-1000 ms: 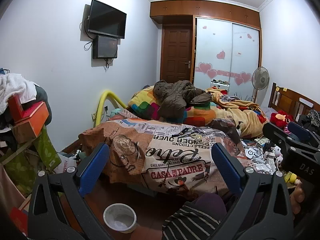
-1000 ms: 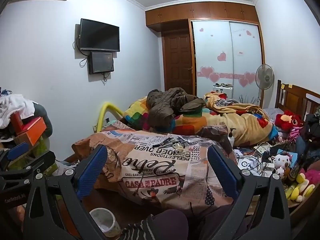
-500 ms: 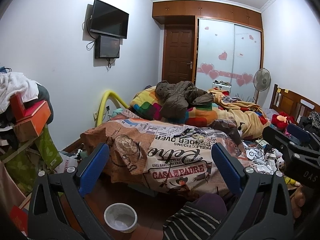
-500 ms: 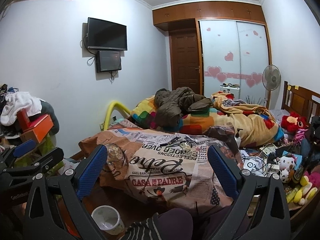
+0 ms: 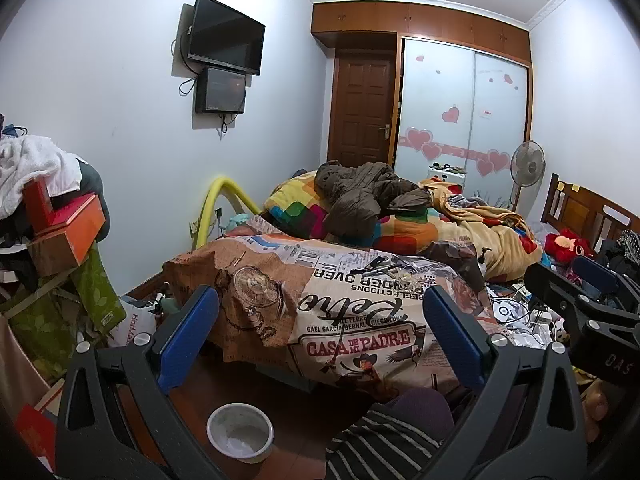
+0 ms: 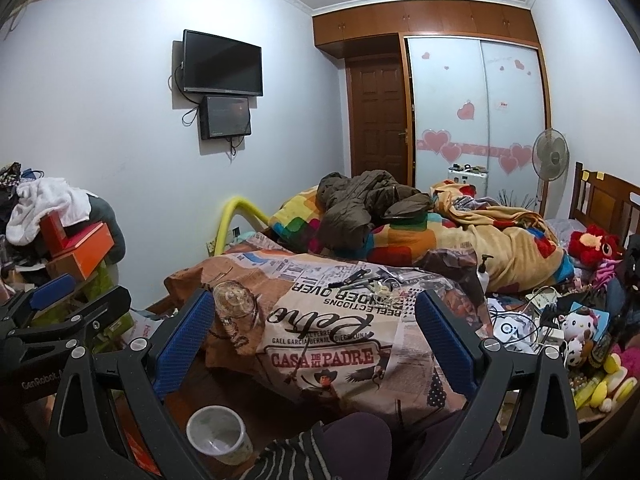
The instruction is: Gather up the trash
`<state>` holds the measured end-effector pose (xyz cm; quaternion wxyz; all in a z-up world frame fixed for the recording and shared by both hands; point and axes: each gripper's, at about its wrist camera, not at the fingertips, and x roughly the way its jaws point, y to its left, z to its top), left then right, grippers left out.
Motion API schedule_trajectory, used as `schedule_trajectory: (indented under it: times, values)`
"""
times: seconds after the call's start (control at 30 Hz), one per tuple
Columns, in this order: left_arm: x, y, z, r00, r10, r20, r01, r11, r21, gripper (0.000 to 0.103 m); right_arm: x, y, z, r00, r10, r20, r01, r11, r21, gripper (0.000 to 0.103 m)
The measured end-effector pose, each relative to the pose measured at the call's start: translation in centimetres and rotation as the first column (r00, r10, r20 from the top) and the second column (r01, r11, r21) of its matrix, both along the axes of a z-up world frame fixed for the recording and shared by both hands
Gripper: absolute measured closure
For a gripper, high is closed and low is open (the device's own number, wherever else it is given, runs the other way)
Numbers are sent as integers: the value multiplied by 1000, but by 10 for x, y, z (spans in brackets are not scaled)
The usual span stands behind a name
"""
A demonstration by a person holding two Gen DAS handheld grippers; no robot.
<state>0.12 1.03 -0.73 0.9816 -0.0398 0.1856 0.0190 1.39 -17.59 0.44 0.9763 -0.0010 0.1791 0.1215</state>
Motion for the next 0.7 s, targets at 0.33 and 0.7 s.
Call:
schedule_trajectory:
  times: [0.33,0.7]
  values:
    - [-1,0,-3,1000,4,-1,-4,1000,-4,0,-1,3,0,1000,13,-7,-13,1000,-1,3]
    - [-1,2,-4,1000,5,-1,-5,1000,-8,0,0,4,-1,1000,20,-16,-20,1000,0,3]
